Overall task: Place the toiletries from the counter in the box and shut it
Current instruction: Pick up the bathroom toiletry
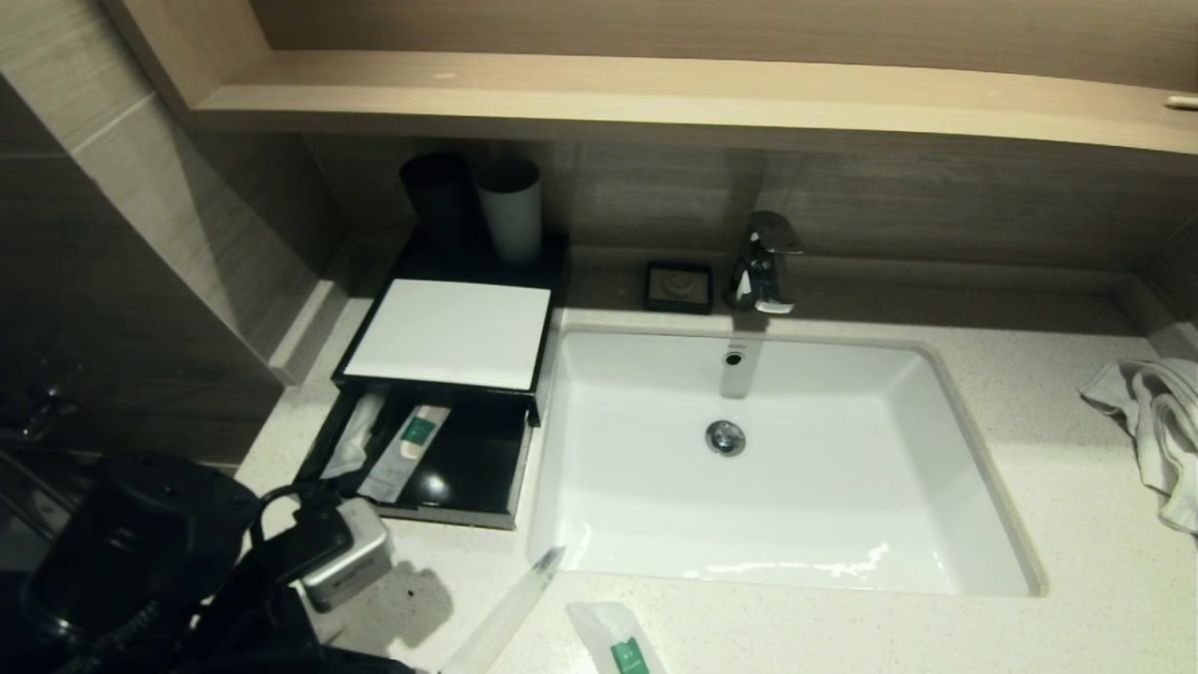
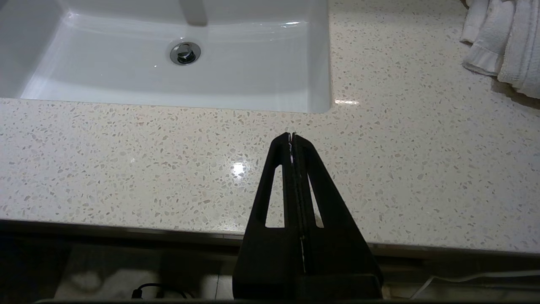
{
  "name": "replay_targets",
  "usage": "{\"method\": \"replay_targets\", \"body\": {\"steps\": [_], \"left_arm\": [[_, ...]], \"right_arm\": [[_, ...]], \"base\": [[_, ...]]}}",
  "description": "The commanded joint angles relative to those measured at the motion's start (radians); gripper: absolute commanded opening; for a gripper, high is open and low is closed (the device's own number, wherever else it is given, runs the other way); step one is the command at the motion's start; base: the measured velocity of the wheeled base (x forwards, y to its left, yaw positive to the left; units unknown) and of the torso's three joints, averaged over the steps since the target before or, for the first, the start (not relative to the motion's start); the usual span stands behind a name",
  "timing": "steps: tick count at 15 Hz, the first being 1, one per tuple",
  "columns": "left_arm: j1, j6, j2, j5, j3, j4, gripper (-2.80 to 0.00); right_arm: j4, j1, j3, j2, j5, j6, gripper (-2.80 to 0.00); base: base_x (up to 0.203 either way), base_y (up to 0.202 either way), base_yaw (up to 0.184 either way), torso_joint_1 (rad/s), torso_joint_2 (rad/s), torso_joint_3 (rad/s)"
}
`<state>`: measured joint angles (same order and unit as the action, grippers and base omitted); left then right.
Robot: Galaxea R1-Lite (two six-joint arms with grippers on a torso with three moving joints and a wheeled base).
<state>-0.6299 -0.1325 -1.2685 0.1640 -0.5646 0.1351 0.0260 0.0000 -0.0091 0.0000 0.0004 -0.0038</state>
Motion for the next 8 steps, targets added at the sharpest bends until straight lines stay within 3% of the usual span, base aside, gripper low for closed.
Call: {"method": "replay_targets", "body": {"steps": [1, 8], "left_arm": [[-0.017, -0.006, -0.008, -0.026, -0.003, 0.0, -2.8], [-0.017, -0.004, -0.044, -0.034, -0.079, 0.011, -2.8]], "right_arm": [[0.0, 0.0, 0.0, 0.0, 0.0, -0.001, -2.8], [0.0, 0.0, 0.0, 0.0, 0.001, -0.001, -2.8]], "base": [[0.0, 0.0, 0.0, 0.0, 0.0, 0.0], [0.0, 0.0, 0.0, 0.0, 0.0, 0.0]]}}
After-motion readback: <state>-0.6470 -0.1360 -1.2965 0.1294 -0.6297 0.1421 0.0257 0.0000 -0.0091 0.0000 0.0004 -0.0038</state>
